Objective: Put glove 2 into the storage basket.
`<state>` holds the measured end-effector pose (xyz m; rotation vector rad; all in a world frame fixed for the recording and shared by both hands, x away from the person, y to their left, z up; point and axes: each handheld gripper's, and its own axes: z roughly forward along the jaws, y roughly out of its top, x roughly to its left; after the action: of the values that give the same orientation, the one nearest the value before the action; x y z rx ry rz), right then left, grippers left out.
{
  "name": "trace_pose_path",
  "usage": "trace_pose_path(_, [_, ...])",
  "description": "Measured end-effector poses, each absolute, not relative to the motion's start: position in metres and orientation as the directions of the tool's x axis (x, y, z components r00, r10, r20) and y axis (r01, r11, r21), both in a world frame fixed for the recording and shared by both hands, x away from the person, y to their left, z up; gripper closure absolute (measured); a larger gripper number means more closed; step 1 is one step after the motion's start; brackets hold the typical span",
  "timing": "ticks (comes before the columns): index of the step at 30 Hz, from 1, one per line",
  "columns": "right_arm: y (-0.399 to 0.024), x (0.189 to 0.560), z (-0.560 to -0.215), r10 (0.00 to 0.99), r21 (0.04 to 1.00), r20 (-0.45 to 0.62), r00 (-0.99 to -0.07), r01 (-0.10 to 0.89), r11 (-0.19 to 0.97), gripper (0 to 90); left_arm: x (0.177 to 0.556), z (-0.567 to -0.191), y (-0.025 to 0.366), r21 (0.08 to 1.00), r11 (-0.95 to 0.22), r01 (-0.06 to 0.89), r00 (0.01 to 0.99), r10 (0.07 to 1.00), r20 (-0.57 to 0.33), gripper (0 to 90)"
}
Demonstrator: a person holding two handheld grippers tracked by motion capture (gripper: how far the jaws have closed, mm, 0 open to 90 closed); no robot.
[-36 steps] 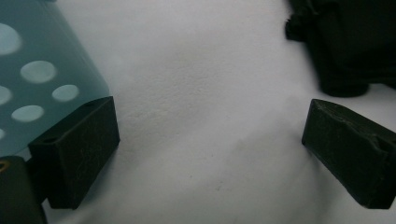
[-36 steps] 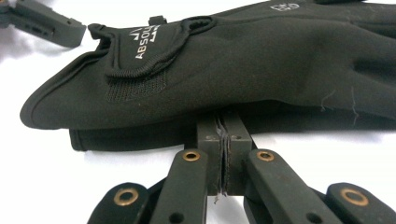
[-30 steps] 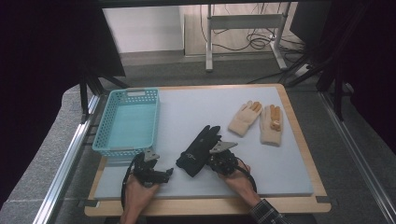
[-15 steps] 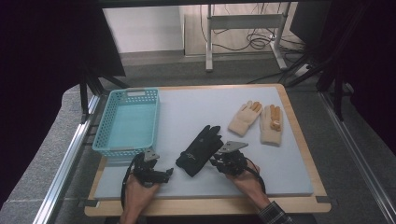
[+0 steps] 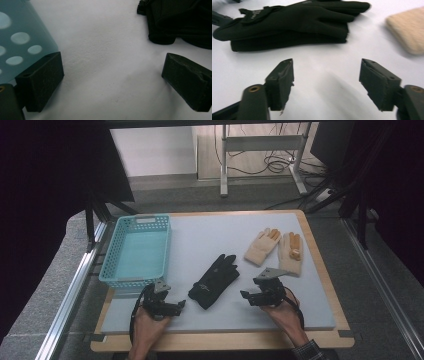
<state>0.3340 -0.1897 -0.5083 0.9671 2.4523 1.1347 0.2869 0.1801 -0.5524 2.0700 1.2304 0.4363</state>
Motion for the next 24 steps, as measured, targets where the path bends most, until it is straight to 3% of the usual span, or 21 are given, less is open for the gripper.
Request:
trace_pose_path(11, [-0.224,0.334,-0.514,0.724,0.751,-0.004,-0.69,0.476,0.457,12.6,0.287,-0.552,0.18,0.7,-0.322,0.638,0.497,0.866,-0.055,4.0])
trace_pose_path(24, [-0.242,0.337,-0.532,0.753,0.71,-0.045,-0.656,0.51,0.486,6.2,0.287,-0.552,0.18,0.7,-0.322,0.638,0.498,0.866,-0.055,4.1])
